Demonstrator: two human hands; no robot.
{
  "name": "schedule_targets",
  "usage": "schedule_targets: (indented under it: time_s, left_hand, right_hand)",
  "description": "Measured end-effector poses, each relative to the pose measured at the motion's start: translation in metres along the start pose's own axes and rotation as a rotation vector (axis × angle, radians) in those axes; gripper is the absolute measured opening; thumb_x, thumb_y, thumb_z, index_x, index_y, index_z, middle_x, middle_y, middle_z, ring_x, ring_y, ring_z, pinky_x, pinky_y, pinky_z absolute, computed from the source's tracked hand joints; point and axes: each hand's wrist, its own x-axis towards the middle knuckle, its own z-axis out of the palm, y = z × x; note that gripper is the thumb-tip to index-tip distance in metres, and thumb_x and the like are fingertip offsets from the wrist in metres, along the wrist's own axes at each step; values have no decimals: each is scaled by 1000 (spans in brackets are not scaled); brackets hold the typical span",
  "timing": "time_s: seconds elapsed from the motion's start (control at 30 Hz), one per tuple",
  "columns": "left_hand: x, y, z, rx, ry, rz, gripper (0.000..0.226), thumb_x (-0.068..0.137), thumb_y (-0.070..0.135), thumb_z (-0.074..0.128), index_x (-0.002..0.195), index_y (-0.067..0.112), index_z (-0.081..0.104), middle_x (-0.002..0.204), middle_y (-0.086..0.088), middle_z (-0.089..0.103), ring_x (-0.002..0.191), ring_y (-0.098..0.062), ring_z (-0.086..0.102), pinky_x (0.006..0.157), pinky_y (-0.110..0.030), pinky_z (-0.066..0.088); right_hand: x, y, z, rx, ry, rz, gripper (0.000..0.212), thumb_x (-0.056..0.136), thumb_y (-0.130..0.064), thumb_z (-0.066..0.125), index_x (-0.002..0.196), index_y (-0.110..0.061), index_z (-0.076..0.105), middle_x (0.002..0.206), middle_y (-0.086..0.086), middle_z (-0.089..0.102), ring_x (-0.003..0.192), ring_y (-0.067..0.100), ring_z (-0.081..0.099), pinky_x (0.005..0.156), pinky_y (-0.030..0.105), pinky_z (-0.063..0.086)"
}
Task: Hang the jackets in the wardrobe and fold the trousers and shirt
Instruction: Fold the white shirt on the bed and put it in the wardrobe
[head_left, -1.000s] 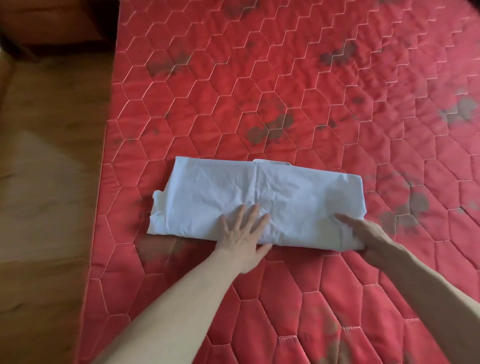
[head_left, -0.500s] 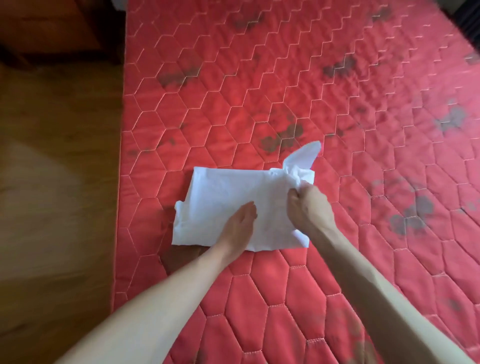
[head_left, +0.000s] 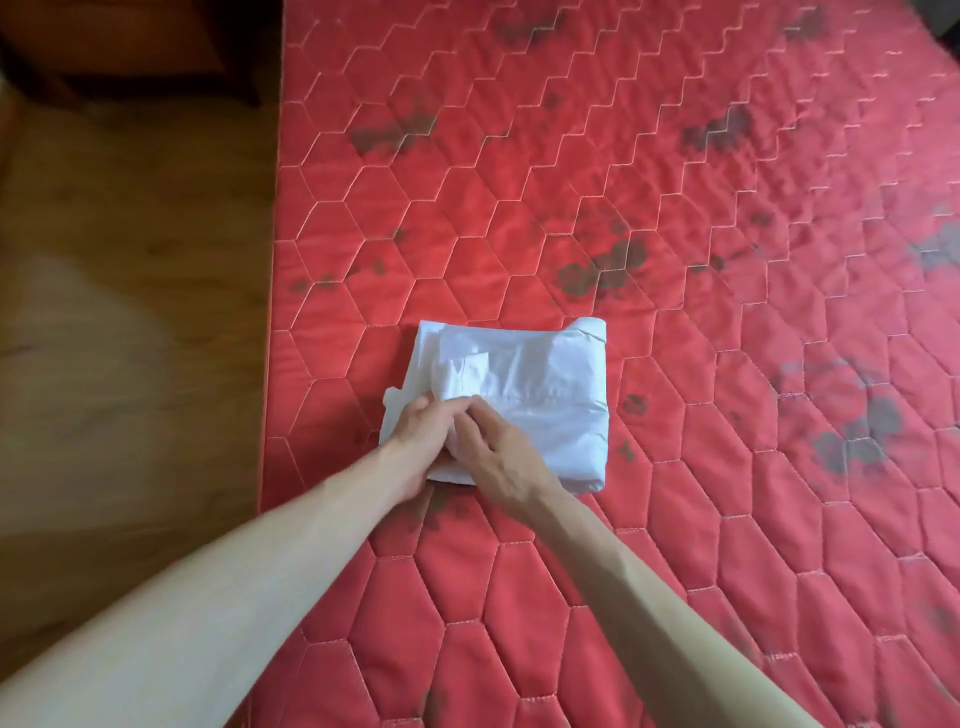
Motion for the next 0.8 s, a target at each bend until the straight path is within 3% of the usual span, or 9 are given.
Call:
schedule_targets:
  time_s: [0.1, 0.13, 0.23, 0.3, 0.47, 0.5, 0.6, 0.7, 0.8]
  left_hand:
    - [5, -5, -15, 66, 55, 40, 5, 97, 20, 65, 100, 19, 69, 101, -10, 76, 98, -31, 74, 90, -48, 61]
    - [6, -6, -19, 89, 92, 61, 3, 97, 22, 64, 97, 21, 66, 104, -10, 73, 98, -31, 72, 87, -46, 59]
    - [14, -10, -33, 92, 169, 102, 20, 99, 22, 58, 109, 8, 68, 108, -13, 72, 93, -29, 68, 78, -40, 54]
    - [15, -11, -44, 154, 203, 135, 24, 99, 19, 56, 110, 1, 68, 96, -10, 69, 84, -26, 63, 71, -35, 47]
    - [19, -15, -57, 534, 290, 219, 15, 95, 17, 55, 81, 13, 53, 76, 0, 55, 76, -31, 55, 58, -34, 37]
    - [17, -16, -56, 649, 353, 243, 7, 95, 19, 57, 91, 13, 55, 85, -2, 58, 84, -35, 58, 63, -38, 41]
    - [12, -26, -46, 1030, 594, 605, 41, 92, 21, 66, 129, 11, 53, 122, -13, 55, 107, -38, 53, 84, -49, 46]
    - [14, -36, -29, 1268, 442, 927, 47, 95, 23, 59, 140, 11, 56, 144, -15, 51, 128, -39, 51, 106, -50, 42]
    - [26, -44, -16, 1402, 274, 869, 56, 102, 31, 55, 155, 13, 47, 166, -13, 36, 156, -36, 28, 127, -55, 19]
  right_hand:
    - [-8, 21, -5, 141, -10, -47, 38, 113, -35, 39, 130, -18, 68, 122, -28, 66, 120, -9, 56, 100, 7, 39]
    - [-10, 29, -8, 97, 69, -83, 39, 113, -35, 40, 135, -18, 67, 133, -27, 62, 129, -6, 53, 105, 7, 37]
    - [-11, 56, -17, -234, 394, -207, 36, 111, -23, 46, 141, -14, 64, 156, 3, 53, 145, 21, 47, 118, 39, 39]
    - [-8, 71, -25, -376, 485, -184, 43, 110, -22, 48, 152, -14, 53, 166, 10, 38, 156, 29, 30, 123, 47, 31]
    - [12, 98, -37, -670, 354, -32, 78, 104, -55, 45, 168, -32, 7, 176, 3, -9, 161, 24, -13, 128, 49, 5]
    - [17, 101, -38, -726, 314, -14, 80, 103, -58, 44, 168, -32, 4, 175, 3, -13, 161, 24, -13, 129, 51, 6]
    - [28, 109, -34, -819, 271, 54, 76, 104, -52, 38, 168, -25, 7, 174, 5, -18, 161, 25, -15, 129, 54, 4]
    - [37, 103, -28, -830, 377, -13, 69, 107, -38, 37, 167, -13, 14, 175, 8, -10, 162, 26, -10, 130, 52, 2]
    - [58, 92, -37, -820, 412, -91, 67, 110, -46, 33, 168, -25, 5, 175, 4, -10, 162, 24, -9, 130, 49, 1]
